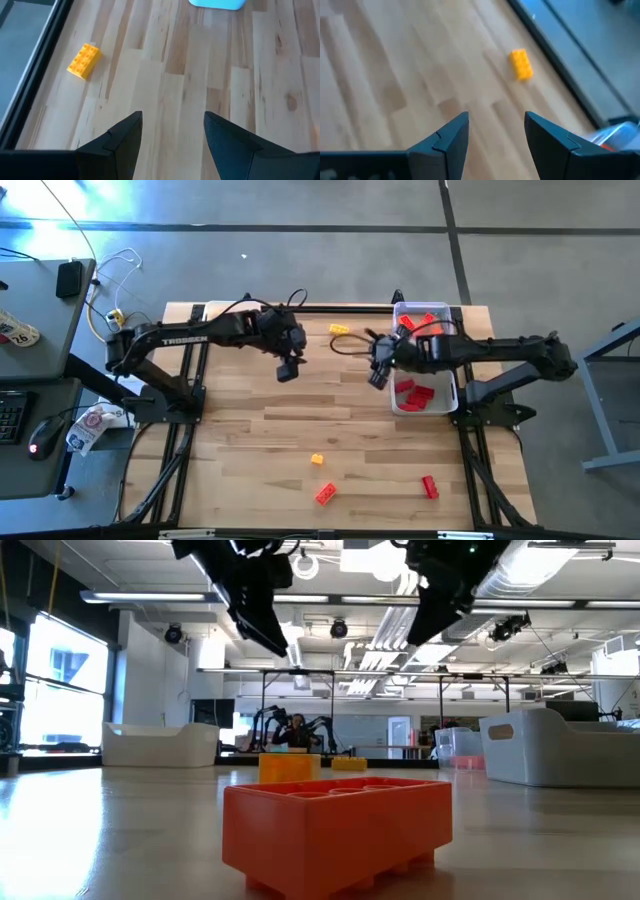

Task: Sort & place blocks by color
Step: Put the yellow game piece into the white bin

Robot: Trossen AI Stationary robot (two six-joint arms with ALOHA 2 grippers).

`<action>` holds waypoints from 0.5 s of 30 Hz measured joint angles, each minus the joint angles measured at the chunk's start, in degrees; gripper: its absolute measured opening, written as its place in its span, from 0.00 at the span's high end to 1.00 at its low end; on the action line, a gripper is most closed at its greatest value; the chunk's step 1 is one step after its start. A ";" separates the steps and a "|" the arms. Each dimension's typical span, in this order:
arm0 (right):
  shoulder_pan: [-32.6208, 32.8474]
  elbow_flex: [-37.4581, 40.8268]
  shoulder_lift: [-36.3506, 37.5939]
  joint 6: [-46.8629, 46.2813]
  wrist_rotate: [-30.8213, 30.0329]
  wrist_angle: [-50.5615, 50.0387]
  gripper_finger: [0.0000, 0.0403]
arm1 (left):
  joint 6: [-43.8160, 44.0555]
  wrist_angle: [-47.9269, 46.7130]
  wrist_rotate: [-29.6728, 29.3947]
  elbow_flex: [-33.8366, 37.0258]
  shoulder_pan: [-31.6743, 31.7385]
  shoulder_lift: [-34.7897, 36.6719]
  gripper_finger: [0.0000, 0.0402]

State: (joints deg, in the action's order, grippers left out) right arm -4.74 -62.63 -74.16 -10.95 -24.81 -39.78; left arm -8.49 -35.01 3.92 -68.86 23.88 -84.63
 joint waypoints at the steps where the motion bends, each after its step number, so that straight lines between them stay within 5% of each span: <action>1: -0.98 0.00 0.01 1.65 -0.01 1.31 0.56 | 0.38 -0.43 -0.10 0.00 0.00 0.47 0.50; 15: -15.52 0.00 -0.10 17.34 9.17 23.00 0.55 | 0.87 -5.98 -6.62 0.00 0.07 5.73 0.50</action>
State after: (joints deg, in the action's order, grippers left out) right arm -20.26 -62.63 -74.26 6.39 -15.64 -16.77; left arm -7.62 -40.99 -2.70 -68.86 23.95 -78.90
